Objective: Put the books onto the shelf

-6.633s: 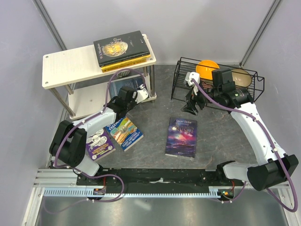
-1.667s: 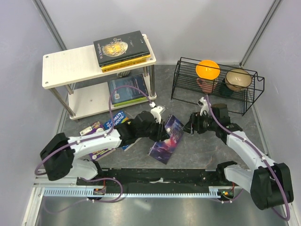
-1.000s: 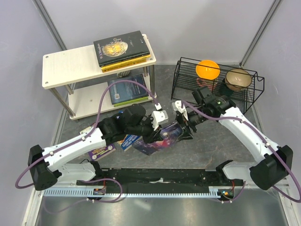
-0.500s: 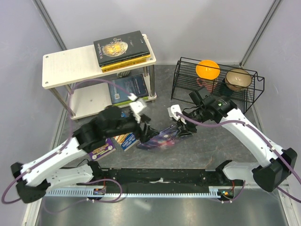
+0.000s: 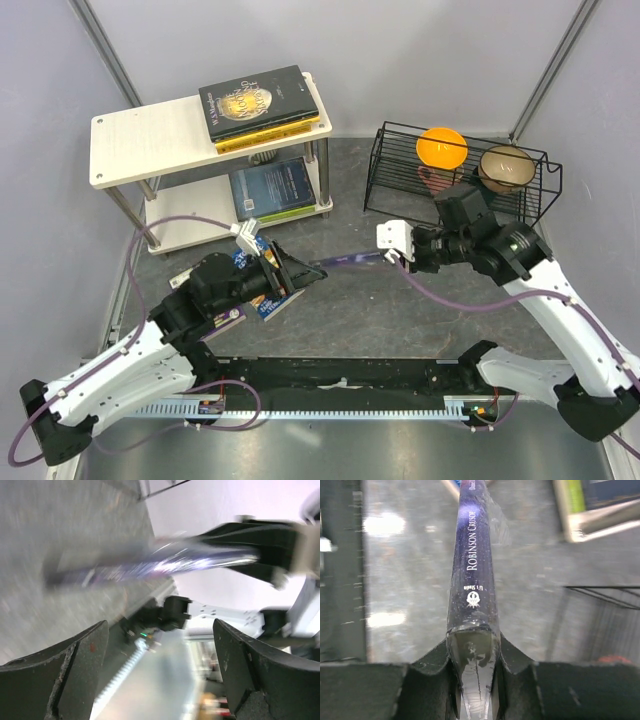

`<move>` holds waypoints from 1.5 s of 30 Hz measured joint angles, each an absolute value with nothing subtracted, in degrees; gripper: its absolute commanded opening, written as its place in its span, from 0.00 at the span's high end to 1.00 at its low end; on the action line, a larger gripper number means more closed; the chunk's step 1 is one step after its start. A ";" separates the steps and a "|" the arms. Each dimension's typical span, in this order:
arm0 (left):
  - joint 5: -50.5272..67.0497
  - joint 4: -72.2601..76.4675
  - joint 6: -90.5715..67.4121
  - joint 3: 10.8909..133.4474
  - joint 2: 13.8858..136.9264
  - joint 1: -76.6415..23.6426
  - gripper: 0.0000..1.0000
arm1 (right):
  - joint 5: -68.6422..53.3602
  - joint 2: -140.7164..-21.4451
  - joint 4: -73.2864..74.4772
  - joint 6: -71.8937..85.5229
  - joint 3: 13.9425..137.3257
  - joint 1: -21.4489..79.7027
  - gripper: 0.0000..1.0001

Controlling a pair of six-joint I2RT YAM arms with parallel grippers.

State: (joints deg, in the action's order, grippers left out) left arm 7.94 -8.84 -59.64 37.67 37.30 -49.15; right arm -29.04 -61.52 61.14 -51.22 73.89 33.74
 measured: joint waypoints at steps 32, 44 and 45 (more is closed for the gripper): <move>-2.61 -9.63 -103.31 39.29 40.47 -50.54 0.99 | -7.94 -46.92 23.07 -59.18 52.64 58.04 0.91; -4.40 -21.63 -84.82 48.40 35.75 -48.12 0.99 | -13.72 -47.81 25.63 -55.92 56.51 61.01 0.15; -5.04 -23.42 -82.81 50.17 35.90 -47.59 0.98 | -14.48 -47.55 26.76 -55.64 57.52 61.01 0.14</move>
State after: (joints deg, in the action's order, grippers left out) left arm -5.04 -23.42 -82.81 50.17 35.90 -47.59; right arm -14.48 -47.55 26.76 -55.64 57.52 61.01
